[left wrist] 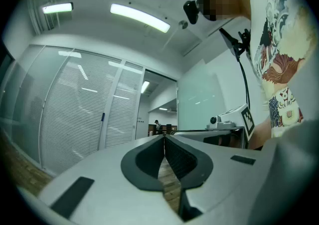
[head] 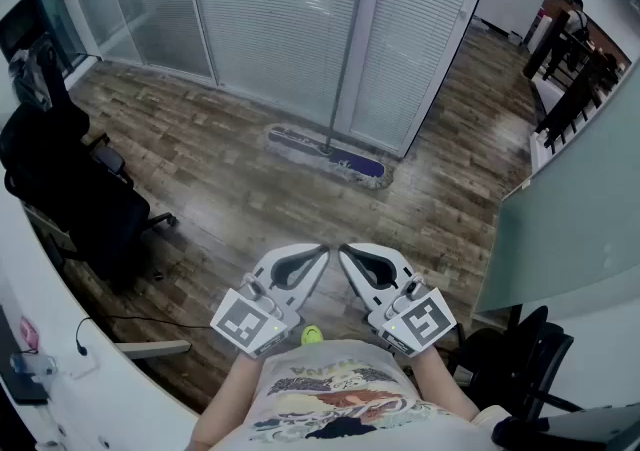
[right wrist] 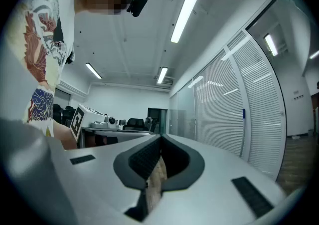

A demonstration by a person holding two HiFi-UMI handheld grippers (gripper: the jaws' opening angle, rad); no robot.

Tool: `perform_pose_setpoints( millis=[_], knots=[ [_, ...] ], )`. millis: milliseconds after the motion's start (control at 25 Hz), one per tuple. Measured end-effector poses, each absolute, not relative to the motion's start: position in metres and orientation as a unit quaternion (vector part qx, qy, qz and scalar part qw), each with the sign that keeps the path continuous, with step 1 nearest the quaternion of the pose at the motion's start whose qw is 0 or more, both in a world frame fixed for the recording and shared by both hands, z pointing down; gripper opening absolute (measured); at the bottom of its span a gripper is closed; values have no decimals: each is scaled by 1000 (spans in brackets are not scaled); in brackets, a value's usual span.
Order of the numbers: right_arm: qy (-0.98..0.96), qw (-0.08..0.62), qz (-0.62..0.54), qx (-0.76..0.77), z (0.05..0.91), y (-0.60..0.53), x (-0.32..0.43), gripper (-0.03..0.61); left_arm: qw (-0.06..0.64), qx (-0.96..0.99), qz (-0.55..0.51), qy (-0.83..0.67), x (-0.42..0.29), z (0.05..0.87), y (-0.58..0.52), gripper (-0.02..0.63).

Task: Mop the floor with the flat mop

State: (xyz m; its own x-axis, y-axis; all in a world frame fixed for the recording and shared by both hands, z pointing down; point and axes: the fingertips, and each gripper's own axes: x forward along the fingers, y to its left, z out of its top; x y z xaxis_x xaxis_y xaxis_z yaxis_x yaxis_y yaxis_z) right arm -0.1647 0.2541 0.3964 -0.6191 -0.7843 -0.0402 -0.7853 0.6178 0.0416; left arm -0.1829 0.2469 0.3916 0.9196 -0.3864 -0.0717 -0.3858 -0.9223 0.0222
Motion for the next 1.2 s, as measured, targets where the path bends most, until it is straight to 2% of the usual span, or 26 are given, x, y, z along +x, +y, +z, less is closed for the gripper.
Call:
perform_pose_setpoints(
  millis=[240,680,840,1200],
  knots=[
    [900,1,37,-435,393,240,-178,21,9,978,-40,-204,-198,400,234,14],
    [889,-3,0,-459,408,217,-163,23,10,983,-54,-178,-181,399,212,14],
    [888,-6,-11,-459,412,196,-152,23,18,982,-13,-190,-175,414,187,14],
    [893,14,-34,-448,418,125,-120,23,16,975,-12,-220,-154,417,113,14]
  ],
)
